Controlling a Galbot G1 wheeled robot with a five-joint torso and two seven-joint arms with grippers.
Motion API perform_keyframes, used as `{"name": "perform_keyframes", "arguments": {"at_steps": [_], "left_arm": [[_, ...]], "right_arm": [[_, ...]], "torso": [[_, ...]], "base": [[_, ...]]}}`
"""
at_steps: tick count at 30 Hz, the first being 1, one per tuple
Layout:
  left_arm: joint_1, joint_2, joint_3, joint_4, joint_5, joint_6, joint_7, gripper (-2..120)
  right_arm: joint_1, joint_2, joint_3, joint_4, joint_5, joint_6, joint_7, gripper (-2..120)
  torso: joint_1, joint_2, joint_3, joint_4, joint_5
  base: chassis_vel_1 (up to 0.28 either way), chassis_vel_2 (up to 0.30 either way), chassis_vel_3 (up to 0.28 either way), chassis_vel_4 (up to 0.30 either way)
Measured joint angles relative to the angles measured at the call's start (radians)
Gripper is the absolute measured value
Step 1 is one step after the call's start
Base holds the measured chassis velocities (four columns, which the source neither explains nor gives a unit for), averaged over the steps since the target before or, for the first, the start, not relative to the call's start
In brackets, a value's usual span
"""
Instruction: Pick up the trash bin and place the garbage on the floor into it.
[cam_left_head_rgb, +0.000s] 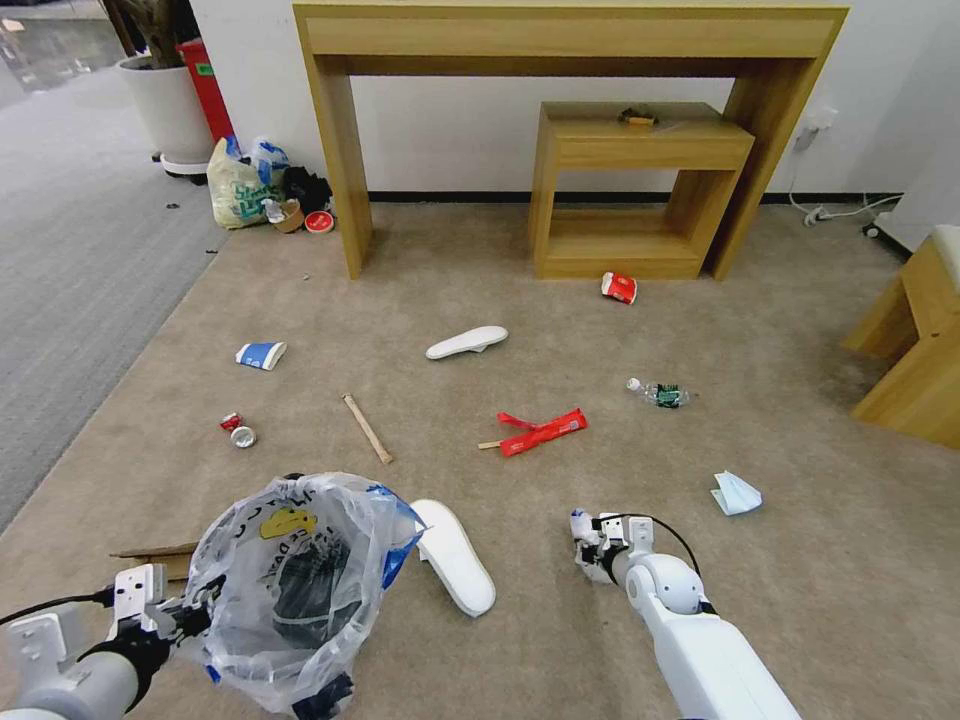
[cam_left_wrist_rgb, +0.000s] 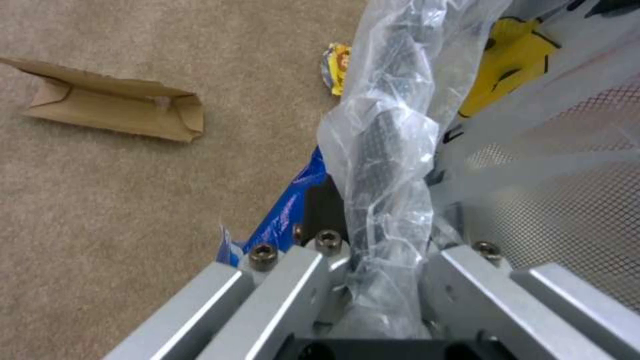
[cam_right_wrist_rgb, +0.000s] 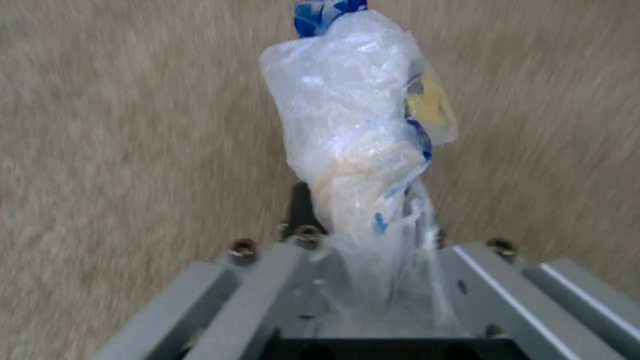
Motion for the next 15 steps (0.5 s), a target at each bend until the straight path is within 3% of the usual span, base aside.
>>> {"name": "perform_keyframes", "arguments": {"at_steps": [2,6,15], "left_arm": [[0.002,0.001,0.000,0.002,0.000,0.000,0.000,0],[0.003,0.002,0.000,0.003,0.000,0.000,0.002,0],[-0.012,0.003,0.005,0.013,0.004,0.000,0.001,0]], "right_arm": [[-0.003,-0.008,0.011,0.026,-0.057,0.035,-0.026,0],[-0.008,-0.024,0.026,0.112,-0.084,0.059,-0.046,0],[0.036,-0.113,-0.013,0.390,0.044,0.026,-0.044,0]], "torso": [[0.000,0.000,0.000,-0.0001,0.0000],[0.000,0.000,0.000,-0.0002,0.0000],[0.000,0.000,0.000,0.0001,0.0001]], "base": [[0.000,0.000,0.000,0.000],[0.000,0.000,0.000,0.000],[0.000,0.000,0.000,0.000]]}}
